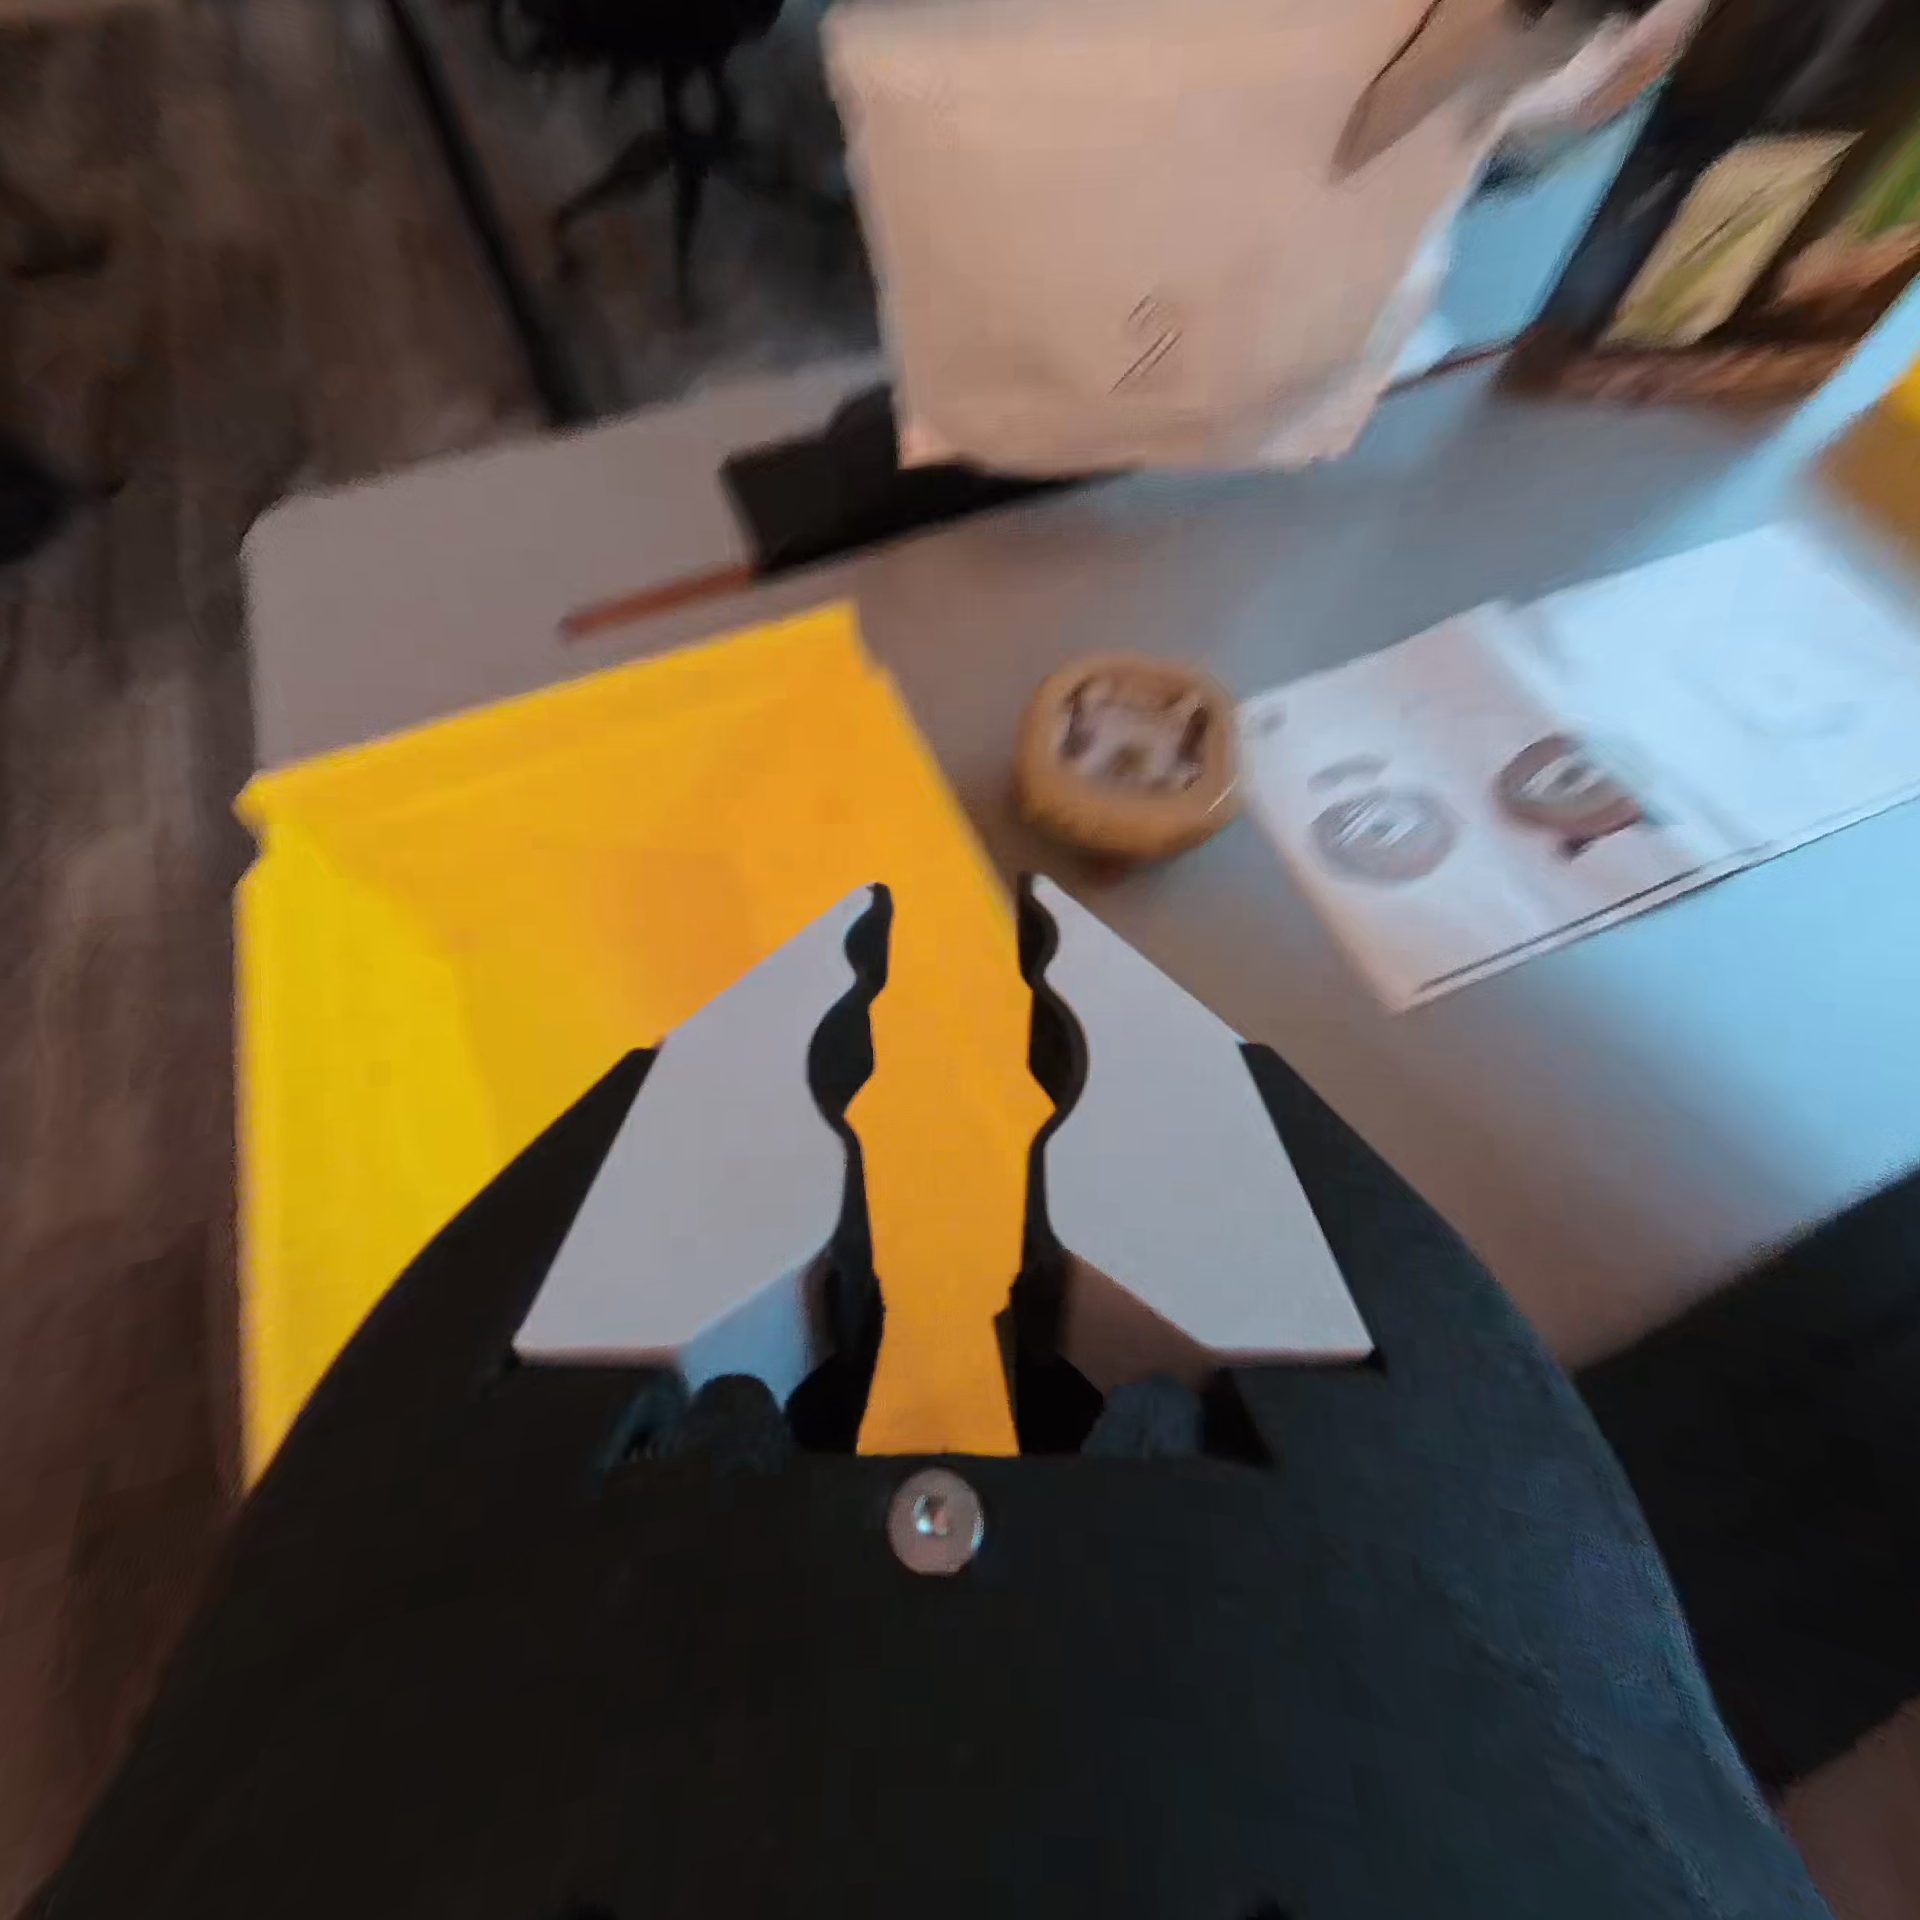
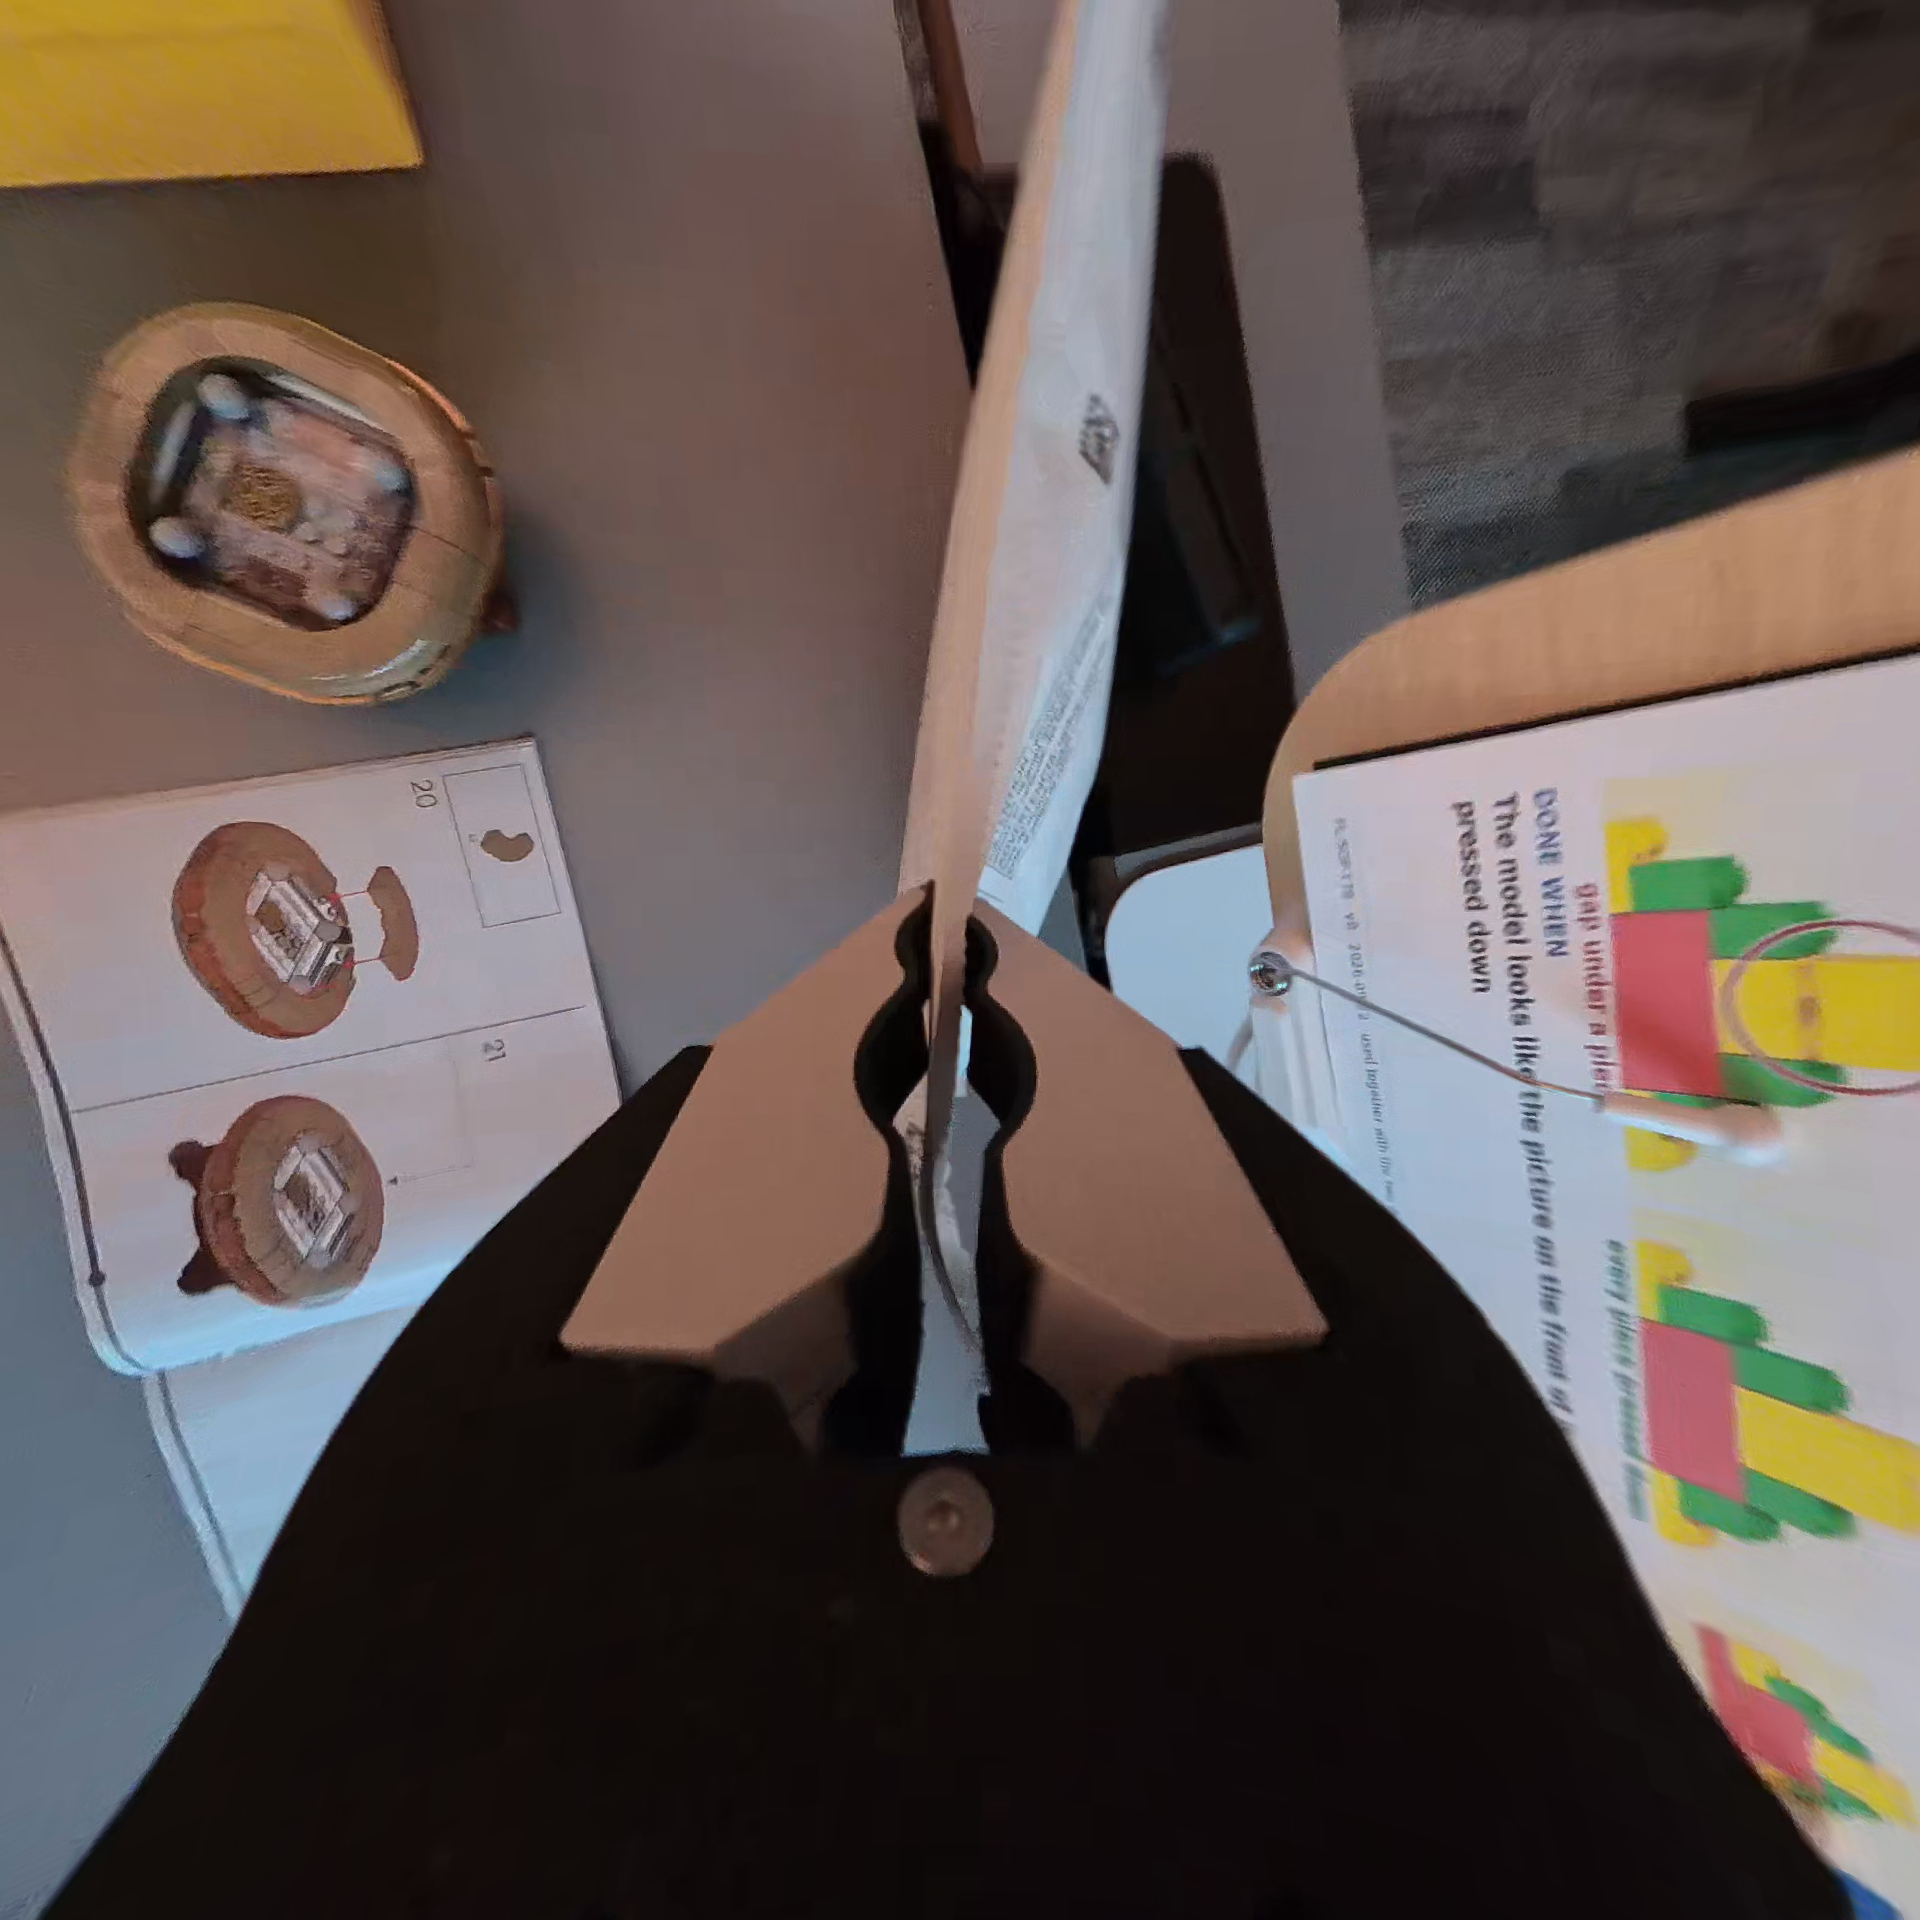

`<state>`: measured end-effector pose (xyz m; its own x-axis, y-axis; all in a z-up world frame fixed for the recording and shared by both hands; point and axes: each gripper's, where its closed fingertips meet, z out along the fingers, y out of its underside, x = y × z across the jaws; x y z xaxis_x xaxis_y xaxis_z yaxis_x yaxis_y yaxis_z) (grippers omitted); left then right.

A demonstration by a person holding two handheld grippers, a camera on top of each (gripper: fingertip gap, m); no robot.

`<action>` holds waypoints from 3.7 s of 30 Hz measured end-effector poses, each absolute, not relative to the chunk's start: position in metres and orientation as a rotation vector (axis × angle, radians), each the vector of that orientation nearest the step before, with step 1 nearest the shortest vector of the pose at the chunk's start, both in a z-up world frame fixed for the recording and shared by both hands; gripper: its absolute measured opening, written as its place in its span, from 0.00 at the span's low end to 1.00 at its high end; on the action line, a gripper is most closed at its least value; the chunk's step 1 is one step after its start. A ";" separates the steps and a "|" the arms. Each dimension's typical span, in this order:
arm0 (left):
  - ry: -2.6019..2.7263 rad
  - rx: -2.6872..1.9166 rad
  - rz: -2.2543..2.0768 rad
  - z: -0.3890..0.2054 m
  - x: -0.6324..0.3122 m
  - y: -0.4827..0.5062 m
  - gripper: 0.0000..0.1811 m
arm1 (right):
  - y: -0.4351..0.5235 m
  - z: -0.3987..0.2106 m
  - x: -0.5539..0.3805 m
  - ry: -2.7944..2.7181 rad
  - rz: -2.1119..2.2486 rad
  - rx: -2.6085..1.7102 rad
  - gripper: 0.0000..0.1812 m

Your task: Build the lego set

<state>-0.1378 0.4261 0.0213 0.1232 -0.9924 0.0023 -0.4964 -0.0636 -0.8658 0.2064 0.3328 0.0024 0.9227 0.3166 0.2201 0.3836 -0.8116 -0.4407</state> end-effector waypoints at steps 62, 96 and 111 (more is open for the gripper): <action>2.124 -0.729 -1.392 0.094 -0.053 0.139 0.00 | 0.149 0.108 -0.056 -1.138 -0.044 -2.442 0.00; 2.037 -0.847 -2.048 0.102 -0.082 0.133 0.00 | 0.146 0.112 -0.089 -1.200 -0.053 -1.913 0.00; 2.122 -0.832 -1.819 0.108 -0.073 0.121 0.00 | 0.134 0.119 -0.079 -1.356 -0.184 -2.413 0.01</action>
